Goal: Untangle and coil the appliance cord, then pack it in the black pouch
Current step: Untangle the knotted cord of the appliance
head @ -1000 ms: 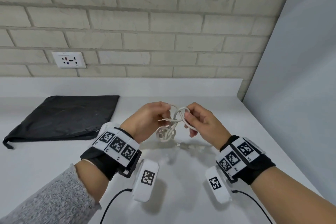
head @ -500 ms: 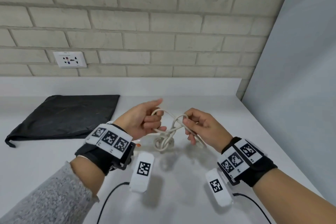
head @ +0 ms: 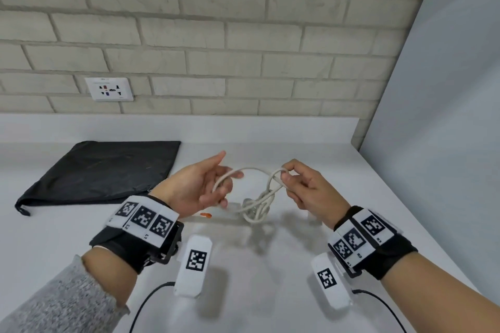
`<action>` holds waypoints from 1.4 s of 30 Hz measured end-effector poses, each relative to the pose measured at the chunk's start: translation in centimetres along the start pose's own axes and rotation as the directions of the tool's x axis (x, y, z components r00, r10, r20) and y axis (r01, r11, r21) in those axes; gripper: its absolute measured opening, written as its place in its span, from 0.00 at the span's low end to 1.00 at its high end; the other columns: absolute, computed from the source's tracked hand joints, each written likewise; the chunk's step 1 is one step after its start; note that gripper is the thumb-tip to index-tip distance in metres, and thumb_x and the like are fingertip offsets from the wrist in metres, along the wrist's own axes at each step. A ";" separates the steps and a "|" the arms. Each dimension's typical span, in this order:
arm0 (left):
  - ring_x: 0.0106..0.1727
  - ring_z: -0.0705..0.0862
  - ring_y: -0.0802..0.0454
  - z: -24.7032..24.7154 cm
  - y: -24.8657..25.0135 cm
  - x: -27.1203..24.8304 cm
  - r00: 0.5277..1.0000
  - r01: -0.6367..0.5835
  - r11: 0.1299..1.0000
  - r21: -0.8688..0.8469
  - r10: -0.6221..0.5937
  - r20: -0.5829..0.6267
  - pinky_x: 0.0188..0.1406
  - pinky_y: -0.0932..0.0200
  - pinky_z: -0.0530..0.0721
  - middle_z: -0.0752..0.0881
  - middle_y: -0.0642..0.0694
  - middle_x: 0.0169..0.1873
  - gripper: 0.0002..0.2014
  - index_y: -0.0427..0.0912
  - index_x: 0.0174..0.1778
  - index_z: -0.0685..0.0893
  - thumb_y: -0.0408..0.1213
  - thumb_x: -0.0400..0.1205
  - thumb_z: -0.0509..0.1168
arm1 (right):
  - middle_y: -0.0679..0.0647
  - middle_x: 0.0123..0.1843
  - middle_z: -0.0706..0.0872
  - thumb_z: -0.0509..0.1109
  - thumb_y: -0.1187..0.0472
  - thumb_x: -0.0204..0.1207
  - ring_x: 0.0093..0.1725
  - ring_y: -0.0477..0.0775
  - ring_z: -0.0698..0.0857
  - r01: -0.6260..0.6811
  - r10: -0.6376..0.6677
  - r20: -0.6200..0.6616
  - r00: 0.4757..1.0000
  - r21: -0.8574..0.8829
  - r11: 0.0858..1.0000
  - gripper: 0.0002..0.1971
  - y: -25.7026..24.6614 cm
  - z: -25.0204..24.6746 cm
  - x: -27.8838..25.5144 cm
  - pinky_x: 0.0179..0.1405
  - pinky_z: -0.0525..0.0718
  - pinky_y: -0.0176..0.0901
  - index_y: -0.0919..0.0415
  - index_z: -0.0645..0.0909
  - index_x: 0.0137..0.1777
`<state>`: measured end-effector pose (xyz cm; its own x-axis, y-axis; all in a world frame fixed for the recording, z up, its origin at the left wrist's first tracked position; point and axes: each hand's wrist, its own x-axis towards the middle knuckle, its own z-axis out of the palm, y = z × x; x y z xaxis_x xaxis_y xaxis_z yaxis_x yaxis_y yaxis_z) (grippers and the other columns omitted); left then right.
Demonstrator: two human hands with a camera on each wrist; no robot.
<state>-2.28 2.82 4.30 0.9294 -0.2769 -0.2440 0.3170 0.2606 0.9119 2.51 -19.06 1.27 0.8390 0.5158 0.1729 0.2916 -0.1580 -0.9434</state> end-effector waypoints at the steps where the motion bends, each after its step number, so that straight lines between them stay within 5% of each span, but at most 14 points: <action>1: 0.08 0.63 0.60 0.0 0.0 -0.2 0.999 0.039 0.987 0.155 -0.044 0.030 0.19 0.65 0.77 0.71 0.52 0.12 0.24 0.36 0.40 0.81 0.49 0.85 0.46 | 0.52 0.23 0.62 0.57 0.65 0.81 0.20 0.44 0.61 0.017 -0.016 0.016 1.000 -0.032 0.999 0.07 0.0 0.2 0.0 0.18 0.62 0.28 0.60 0.72 0.42; 3: 0.10 0.59 0.62 0.4 0.1 -0.3 0.998 0.013 0.968 0.251 -0.028 0.054 0.17 0.67 0.70 0.64 0.57 0.12 0.20 0.40 0.37 0.77 0.47 0.85 0.47 | 0.50 0.24 0.67 0.58 0.66 0.81 0.22 0.44 0.66 0.041 -0.038 0.032 0.999 -0.091 0.995 0.09 -0.2 0.4 0.0 0.22 0.67 0.27 0.57 0.73 0.40; 6: 0.14 0.62 0.62 0.4 0.0 -0.2 0.990 -0.123 0.992 0.009 0.122 0.064 0.17 0.69 0.70 0.64 0.57 0.14 0.13 0.43 0.32 0.76 0.45 0.79 0.56 | 0.50 0.34 0.80 0.59 0.62 0.81 0.37 0.49 0.78 0.074 -0.076 -0.008 0.997 -0.161 0.984 0.07 -0.7 -0.1 0.0 0.40 0.76 0.37 0.58 0.75 0.41; 8: 0.17 0.66 0.62 -0.3 -0.3 -0.3 0.966 -0.226 0.965 -0.129 0.239 0.098 0.20 0.69 0.74 0.68 0.56 0.16 0.12 0.44 0.31 0.79 0.49 0.72 0.68 | 0.62 0.40 0.84 0.59 0.61 0.81 0.43 0.54 0.79 0.075 -0.080 -0.033 0.996 -0.138 0.988 0.08 -0.9 -0.6 -0.2 0.48 0.75 0.45 0.57 0.76 0.41; 11: 0.19 0.68 0.61 -1.0 -0.7 -0.9 0.916 -0.364 0.899 -0.241 0.393 0.082 0.24 0.68 0.75 0.70 0.57 0.17 0.13 0.46 0.31 0.79 0.50 0.67 0.73 | 0.74 0.45 0.83 0.58 0.60 0.81 0.36 0.57 0.76 0.031 -0.036 -0.064 0.997 -0.068 0.997 0.09 -0.8 -1.0 -0.7 0.36 0.74 0.48 0.54 0.75 0.39; 14: 0.19 0.68 0.61 -0.7 -0.5 -1.4 0.883 -0.452 0.833 -0.319 0.469 -0.025 0.25 0.68 0.77 0.70 0.56 0.17 0.12 0.47 0.29 0.78 0.47 0.75 0.60 | 0.63 0.38 0.86 0.57 0.63 0.81 0.34 0.58 0.78 -0.001 -0.001 -0.083 0.997 -0.025 1.000 0.08 -0.5 -0.6 -1.3 0.27 0.72 0.42 0.61 0.73 0.41; 17: 0.18 0.68 0.61 -0.5 -0.3 -0.8 0.864 -0.502 0.742 -0.445 0.453 -0.221 0.22 0.70 0.76 0.69 0.55 0.16 0.15 0.45 0.28 0.78 0.45 0.78 0.54 | 0.58 0.33 0.84 0.59 0.65 0.80 0.28 0.51 0.82 0.011 -0.006 -0.087 0.996 0.058 0.998 0.08 -1.0 0.0 -1.5 0.23 0.74 0.33 0.63 0.73 0.39; 20: 0.12 0.63 0.60 -0.6 0.0 -0.1 0.849 -0.529 0.564 -0.634 0.351 -0.396 0.13 0.72 0.64 0.65 0.53 0.12 0.19 0.42 0.29 0.71 0.42 0.85 0.50 | 0.59 0.33 0.81 0.57 0.67 0.80 0.30 0.51 0.83 -0.006 0.024 -0.069 0.997 0.250 0.968 0.09 -1.5 0.5 -1.6 0.31 0.83 0.37 0.64 0.71 0.38; 25: 0.09 0.59 0.58 0.1 0.8 0.2 0.849 -0.528 0.447 -0.722 0.260 -0.460 0.07 0.67 0.57 0.61 0.51 0.09 0.22 0.40 0.26 0.68 0.43 0.87 0.47 | 0.60 0.33 0.79 0.53 0.70 0.81 0.27 0.50 0.82 -0.096 0.138 -0.045 0.989 0.508 0.856 0.11 -1.3 1.0 -2.0 0.26 0.83 0.38 0.63 0.70 0.37; 28: 0.09 0.59 0.57 0.7 1.1 0.4 0.840 -0.543 0.396 -0.741 0.259 -0.477 0.08 0.69 0.57 0.62 0.51 0.10 0.22 0.40 0.27 0.68 0.41 0.87 0.47 | 0.56 0.28 0.80 0.54 0.75 0.80 0.23 0.48 0.78 -0.043 0.103 -0.112 0.988 0.443 0.896 0.10 -1.4 1.0 -2.0 0.21 0.78 0.37 0.63 0.70 0.40; 32: 0.10 0.60 0.57 1.2 1.4 0.8 0.823 -0.568 0.358 -0.741 0.235 -0.517 0.10 0.68 0.62 0.64 0.50 0.10 0.21 0.41 0.27 0.67 0.38 0.88 0.45 | 0.59 0.31 0.76 0.55 0.74 0.80 0.20 0.46 0.76 0.001 0.058 -0.192 0.980 0.293 0.956 0.09 -1.7 1.0 -1.9 0.17 0.76 0.36 0.61 0.71 0.42; 37: 0.09 0.59 0.56 0.5 1.2 1.1 0.795 -0.605 0.320 -0.729 0.180 -0.580 0.08 0.67 0.59 0.62 0.50 0.10 0.21 0.42 0.26 0.65 0.28 0.86 0.43 | 0.52 0.26 0.81 0.56 0.68 0.80 0.23 0.47 0.80 -0.020 0.103 -0.105 0.989 0.597 0.802 0.14 -2.2 1.1 -2.3 0.23 0.80 0.35 0.60 0.77 0.36; 40: 0.11 0.73 0.55 0.4 0.3 1.3 0.848 -0.529 0.384 -0.757 0.209 -0.486 0.11 0.66 0.73 0.75 0.46 0.12 0.20 0.40 0.29 0.68 0.38 0.88 0.44 | 0.52 0.30 0.85 0.63 0.56 0.69 0.29 0.48 0.86 -0.046 0.103 -0.041 0.994 0.694 0.718 0.10 -2.7 0.8 -2.3 0.29 0.86 0.36 0.64 0.79 0.40; 42: 0.24 0.88 0.48 0.9 -0.3 1.4 0.872 -0.489 0.447 -0.749 0.224 -0.436 0.23 0.60 0.87 0.87 0.36 0.24 0.21 0.39 0.29 0.69 0.41 0.87 0.45 | 0.51 0.29 0.85 0.65 0.54 0.65 0.30 0.48 0.87 -0.050 0.096 -0.031 0.995 0.668 0.742 0.14 -2.9 0.4 -2.2 0.30 0.85 0.33 0.66 0.77 0.42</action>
<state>-1.27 1.54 4.02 0.9635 0.2203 -0.1522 -0.1717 0.9446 0.2799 -0.39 -19.42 3.55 0.8770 0.4718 0.0907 -0.1328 0.4194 -0.8980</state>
